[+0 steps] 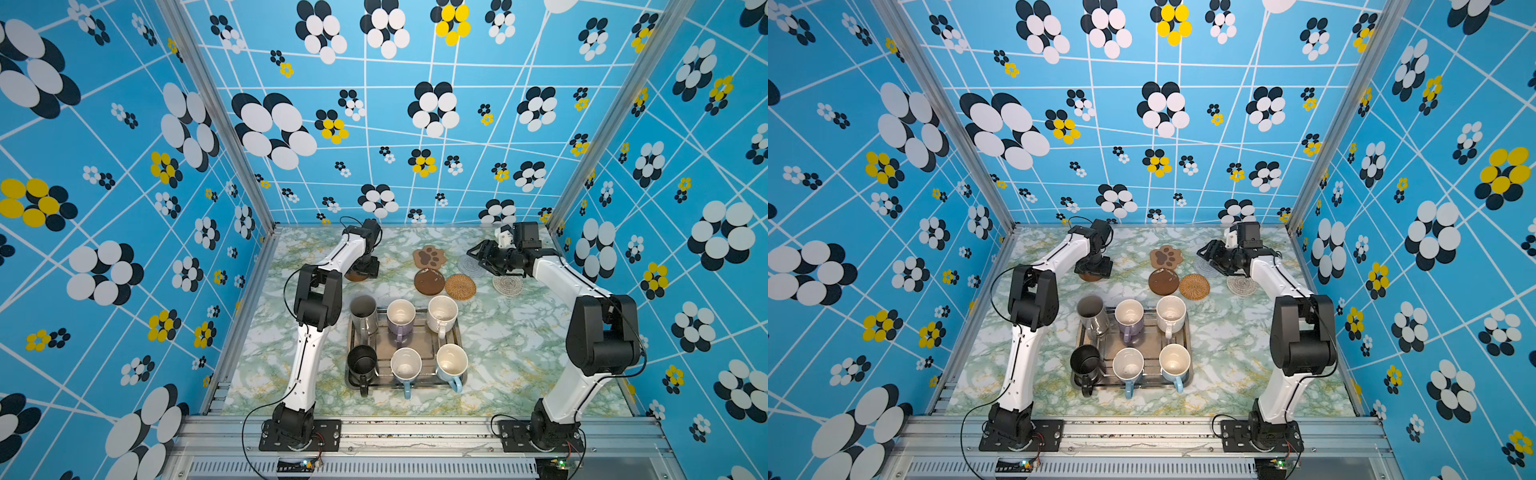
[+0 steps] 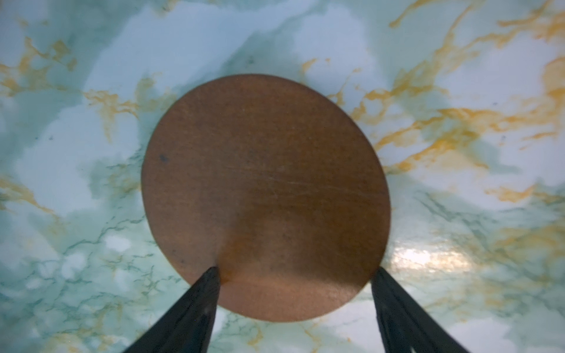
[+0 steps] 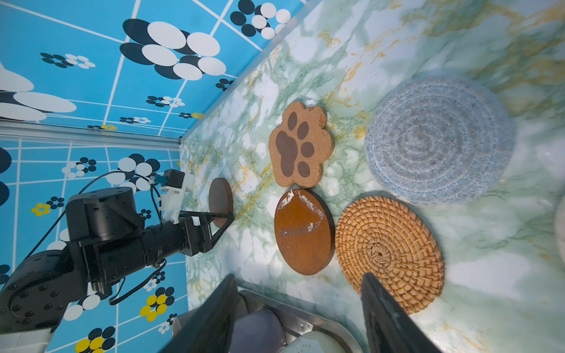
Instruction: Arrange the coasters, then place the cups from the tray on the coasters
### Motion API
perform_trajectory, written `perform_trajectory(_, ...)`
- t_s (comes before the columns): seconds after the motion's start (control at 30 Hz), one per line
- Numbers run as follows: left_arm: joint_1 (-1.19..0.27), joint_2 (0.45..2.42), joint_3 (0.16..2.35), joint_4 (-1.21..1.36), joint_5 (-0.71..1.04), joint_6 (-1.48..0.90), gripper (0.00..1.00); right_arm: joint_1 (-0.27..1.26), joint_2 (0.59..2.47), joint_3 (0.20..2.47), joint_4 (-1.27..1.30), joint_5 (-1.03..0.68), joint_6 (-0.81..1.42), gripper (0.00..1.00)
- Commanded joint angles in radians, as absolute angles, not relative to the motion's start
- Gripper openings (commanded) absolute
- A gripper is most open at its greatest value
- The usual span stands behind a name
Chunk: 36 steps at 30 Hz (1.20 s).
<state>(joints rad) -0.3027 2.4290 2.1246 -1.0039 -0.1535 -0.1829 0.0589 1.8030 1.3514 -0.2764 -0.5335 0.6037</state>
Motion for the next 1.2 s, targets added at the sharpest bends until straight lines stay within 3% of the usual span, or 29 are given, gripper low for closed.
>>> perform_trajectory(0.0,-0.333,2.389,2.213,-1.055,-0.114,-0.177,0.82,0.068,1.820,1.389,-0.285,-0.546,0.601,0.66)
perform_trajectory(0.33,-0.341,2.505,2.404,-1.082,-0.167,-0.169,0.84,0.068,1.819,1.387,-0.290,-0.546,0.599,0.66)
perform_trajectory(1.17,-0.295,2.558,2.317,-1.053,-0.274,-0.152,0.83,0.177,1.947,1.483,-0.309,-0.601,0.607,0.66)
